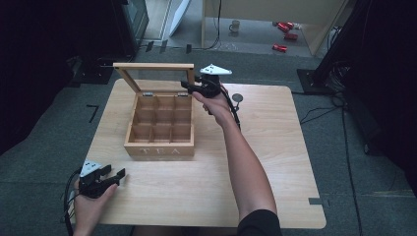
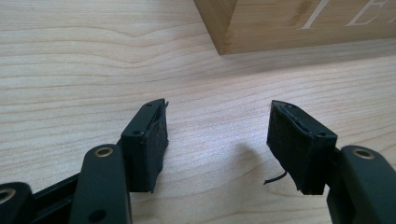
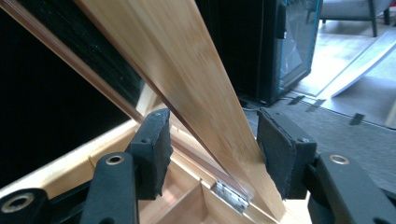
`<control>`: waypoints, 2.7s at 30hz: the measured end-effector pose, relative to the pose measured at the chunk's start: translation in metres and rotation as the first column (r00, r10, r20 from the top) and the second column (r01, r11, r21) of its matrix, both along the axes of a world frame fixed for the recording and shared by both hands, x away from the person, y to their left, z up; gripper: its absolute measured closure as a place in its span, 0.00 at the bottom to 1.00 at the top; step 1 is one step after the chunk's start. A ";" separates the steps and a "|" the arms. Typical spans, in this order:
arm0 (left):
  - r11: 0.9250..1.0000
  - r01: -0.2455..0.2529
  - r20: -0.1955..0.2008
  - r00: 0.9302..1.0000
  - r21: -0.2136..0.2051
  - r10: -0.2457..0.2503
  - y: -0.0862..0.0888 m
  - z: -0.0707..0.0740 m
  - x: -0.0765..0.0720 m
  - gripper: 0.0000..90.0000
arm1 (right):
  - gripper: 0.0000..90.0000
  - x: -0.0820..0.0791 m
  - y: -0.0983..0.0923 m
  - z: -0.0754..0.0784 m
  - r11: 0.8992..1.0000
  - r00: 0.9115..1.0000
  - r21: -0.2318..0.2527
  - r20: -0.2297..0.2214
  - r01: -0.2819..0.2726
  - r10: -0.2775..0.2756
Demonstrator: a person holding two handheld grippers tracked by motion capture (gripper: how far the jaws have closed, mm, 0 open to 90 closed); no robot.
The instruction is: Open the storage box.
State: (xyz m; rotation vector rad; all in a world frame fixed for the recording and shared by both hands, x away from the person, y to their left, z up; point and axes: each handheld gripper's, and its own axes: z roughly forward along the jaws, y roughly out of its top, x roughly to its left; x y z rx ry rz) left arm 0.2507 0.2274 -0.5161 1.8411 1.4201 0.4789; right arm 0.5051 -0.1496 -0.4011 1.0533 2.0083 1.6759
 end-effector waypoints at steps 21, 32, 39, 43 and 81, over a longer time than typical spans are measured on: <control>1.000 -0.002 0.005 1.000 0.021 0.001 -0.003 0.000 0.000 0.43 | 0.74 0.047 0.006 -0.032 0.988 0.984 -0.030 -0.097 0.150 -0.152; 0.999 0.001 0.005 1.000 0.035 -0.001 -0.004 0.000 0.000 0.43 | 0.76 0.039 0.008 -0.033 0.987 0.983 0.001 -0.095 0.158 -0.158; 0.999 0.002 0.005 1.000 0.040 -0.002 -0.004 0.000 0.000 0.43 | 0.75 0.037 0.011 -0.033 0.982 0.977 -0.008 -0.097 0.190 -0.190; 0.999 0.004 0.005 1.000 0.042 -0.004 -0.004 0.000 0.000 0.43 | 0.74 0.035 0.014 -0.033 0.976 0.972 -0.020 -0.093 0.217 -0.218; 0.986 0.009 -0.010 1.000 0.167 -0.008 -0.018 -0.001 -0.002 0.19 | 0.12 -0.107 -0.048 -0.030 0.930 0.934 -0.207 -0.127 0.305 -0.334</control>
